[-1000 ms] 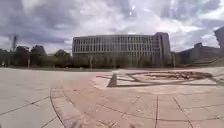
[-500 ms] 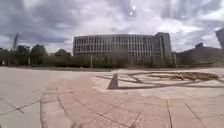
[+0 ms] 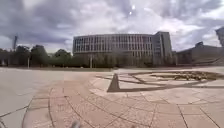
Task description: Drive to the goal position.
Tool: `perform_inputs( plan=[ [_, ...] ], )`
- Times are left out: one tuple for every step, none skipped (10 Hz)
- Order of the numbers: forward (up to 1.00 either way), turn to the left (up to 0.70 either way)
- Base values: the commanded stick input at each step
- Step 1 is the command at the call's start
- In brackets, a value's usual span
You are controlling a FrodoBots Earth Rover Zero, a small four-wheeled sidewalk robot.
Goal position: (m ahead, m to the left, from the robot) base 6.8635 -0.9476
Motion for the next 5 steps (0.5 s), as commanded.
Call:
perform_inputs(
  plan=[
    [0.70, 0.00],
    [0.70, 0.00],
    [0.70, 0.00],
    [0.70, 0.00],
    [0.70, 0.00]
  ],
)
